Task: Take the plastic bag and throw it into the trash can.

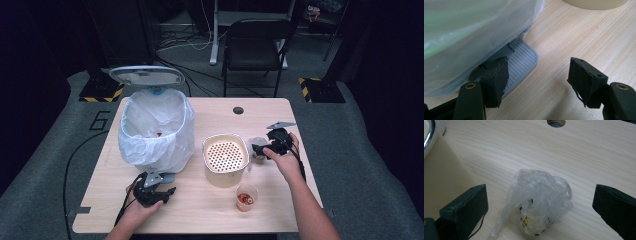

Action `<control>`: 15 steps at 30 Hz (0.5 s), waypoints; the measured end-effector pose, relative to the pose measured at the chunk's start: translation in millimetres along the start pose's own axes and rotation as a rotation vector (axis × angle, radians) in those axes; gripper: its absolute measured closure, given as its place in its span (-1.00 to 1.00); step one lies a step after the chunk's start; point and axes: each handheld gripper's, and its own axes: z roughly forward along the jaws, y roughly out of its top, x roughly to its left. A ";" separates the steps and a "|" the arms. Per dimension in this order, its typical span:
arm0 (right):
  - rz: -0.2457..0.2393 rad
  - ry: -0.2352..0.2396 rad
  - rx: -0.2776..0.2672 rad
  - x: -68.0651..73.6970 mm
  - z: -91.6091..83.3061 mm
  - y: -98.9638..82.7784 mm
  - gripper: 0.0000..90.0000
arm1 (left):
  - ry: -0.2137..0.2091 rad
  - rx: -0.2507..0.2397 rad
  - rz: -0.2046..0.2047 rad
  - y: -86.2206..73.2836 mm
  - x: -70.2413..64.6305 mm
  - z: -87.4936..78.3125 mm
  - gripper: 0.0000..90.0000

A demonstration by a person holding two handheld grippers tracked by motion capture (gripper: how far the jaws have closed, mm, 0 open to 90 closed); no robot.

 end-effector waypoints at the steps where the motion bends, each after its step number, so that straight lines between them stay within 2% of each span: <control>1: -0.001 0.001 0.003 1.6 2.5 1.2 -1.00 | 0.000 0.000 0.000 0.0 0.0 0.0 -0.28; 5: 0.004 -0.001 -0.002 2.7 12.9 3.0 -1.00 | -0.001 -0.002 -0.003 0.0 0.0 0.1 -0.28; 6: 0.018 0.010 0.002 2.5 15.6 3.1 -1.00 | 0.003 -0.010 -0.061 -1.0 -3.4 0.8 -0.28; 9: 0.035 0.015 0.006 1.5 22.4 1.3 -0.91 | 0.004 -0.009 -0.058 -0.9 -3.3 0.7 -0.28; 11: 0.039 0.015 0.004 1.3 25.8 -0.8 -0.86 | 0.006 -0.006 -0.034 -0.6 -1.8 0.5 -0.28; 12: 0.032 0.016 0.003 0.6 27.6 -2.4 -0.84 | 0.004 -0.009 -0.057 -0.9 -3.2 0.7 -0.28; 15: 0.046 0.011 0.006 0.9 34.1 -7.6 -0.81 | 0.004 -0.009 -0.055 -0.9 -3.2 0.7 -0.28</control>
